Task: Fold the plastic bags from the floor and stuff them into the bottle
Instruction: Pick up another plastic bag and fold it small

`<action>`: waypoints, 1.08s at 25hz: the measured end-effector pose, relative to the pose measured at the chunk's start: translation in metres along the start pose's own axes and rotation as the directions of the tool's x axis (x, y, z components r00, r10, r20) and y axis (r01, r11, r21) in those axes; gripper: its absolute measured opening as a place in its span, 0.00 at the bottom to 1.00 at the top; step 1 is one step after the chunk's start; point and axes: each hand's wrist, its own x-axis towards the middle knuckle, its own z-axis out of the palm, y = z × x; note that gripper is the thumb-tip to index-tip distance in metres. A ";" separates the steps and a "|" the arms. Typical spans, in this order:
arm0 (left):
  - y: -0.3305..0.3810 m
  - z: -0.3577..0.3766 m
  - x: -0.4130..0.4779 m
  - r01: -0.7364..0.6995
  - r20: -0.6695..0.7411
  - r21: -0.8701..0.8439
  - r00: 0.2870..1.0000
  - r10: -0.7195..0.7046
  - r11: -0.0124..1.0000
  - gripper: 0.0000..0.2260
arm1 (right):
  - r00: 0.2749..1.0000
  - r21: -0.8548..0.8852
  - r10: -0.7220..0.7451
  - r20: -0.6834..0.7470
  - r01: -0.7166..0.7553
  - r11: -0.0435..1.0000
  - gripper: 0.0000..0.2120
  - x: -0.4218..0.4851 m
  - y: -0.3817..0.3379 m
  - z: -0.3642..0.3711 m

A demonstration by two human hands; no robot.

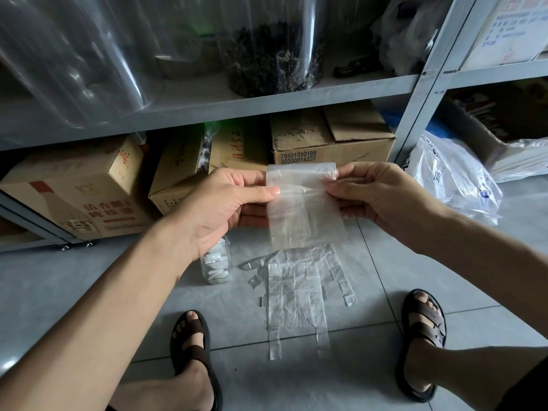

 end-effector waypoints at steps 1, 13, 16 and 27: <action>0.000 0.000 0.000 0.004 0.009 -0.007 1.000 -0.004 1.000 0.14 | 1.000 0.001 0.000 0.001 0.000 1.000 0.04 0.000 0.000 0.000; 0.000 0.004 -0.002 -0.004 -0.065 -0.069 0.998 -0.001 0.998 0.08 | 0.998 0.104 -0.040 0.042 0.035 0.994 0.07 0.001 -0.001 0.001; -0.001 0.004 -0.001 -0.018 -0.077 -0.101 0.997 0.011 0.995 0.10 | 0.997 0.105 -0.061 0.056 0.055 0.993 0.08 0.002 0.001 0.000; -0.001 0.009 -0.004 -0.030 -0.020 0.080 0.999 0.032 0.996 0.18 | 0.981 -0.184 -0.180 0.066 0.189 0.965 0.15 -0.001 0.003 -0.002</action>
